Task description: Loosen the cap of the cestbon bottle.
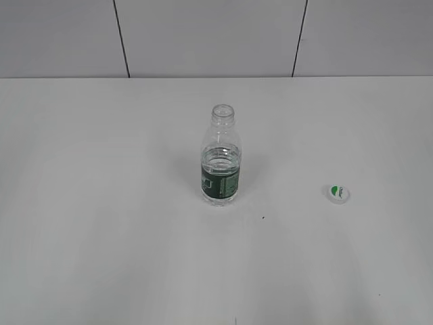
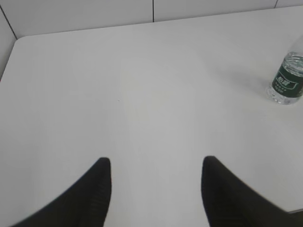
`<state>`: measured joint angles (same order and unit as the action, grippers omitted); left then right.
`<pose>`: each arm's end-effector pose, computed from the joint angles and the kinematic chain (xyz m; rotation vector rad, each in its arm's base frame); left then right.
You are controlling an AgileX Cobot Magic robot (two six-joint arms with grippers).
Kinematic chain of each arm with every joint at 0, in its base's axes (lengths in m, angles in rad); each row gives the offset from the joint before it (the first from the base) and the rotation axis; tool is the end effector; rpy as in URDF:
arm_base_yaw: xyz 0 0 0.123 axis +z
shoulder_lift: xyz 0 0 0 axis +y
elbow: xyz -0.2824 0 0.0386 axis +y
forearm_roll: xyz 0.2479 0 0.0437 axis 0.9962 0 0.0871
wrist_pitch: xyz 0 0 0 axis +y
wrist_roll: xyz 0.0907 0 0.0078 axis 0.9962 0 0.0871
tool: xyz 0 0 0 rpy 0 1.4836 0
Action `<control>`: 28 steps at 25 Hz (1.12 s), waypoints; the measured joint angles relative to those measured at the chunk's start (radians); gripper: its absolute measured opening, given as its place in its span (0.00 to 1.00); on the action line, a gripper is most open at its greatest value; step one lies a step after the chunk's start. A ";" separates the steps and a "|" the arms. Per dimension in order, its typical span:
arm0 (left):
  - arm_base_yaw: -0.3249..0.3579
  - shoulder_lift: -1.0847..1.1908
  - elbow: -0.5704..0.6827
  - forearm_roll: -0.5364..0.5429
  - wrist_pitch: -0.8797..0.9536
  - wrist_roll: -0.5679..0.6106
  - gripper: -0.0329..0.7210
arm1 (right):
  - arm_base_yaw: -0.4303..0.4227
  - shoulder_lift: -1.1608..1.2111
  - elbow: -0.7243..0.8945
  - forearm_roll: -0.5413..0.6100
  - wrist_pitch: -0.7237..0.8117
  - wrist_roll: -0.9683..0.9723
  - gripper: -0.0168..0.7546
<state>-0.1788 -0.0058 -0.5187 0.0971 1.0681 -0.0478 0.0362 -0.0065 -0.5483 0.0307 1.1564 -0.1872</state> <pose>-0.0070 0.0091 0.2820 0.1261 2.0196 -0.0276 -0.0159 0.0020 0.2826 -0.2366 2.0718 -0.0551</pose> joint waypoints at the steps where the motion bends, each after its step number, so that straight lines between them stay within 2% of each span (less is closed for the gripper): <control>1: 0.000 0.000 0.000 0.000 0.000 0.000 0.55 | 0.000 0.000 0.000 0.000 0.000 -0.003 0.77; 9: 0.000 0.000 0.000 0.000 0.000 0.000 0.55 | 0.000 0.000 0.030 -0.004 -0.050 -0.007 0.77; 28: 0.000 0.000 0.000 0.000 0.000 0.000 0.55 | 0.000 0.000 0.032 -0.009 -0.060 -0.011 0.77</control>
<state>-0.1788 -0.0058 -0.5184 0.0971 1.0681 -0.0478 0.0362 -0.0065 -0.5168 0.0220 1.0964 -0.1980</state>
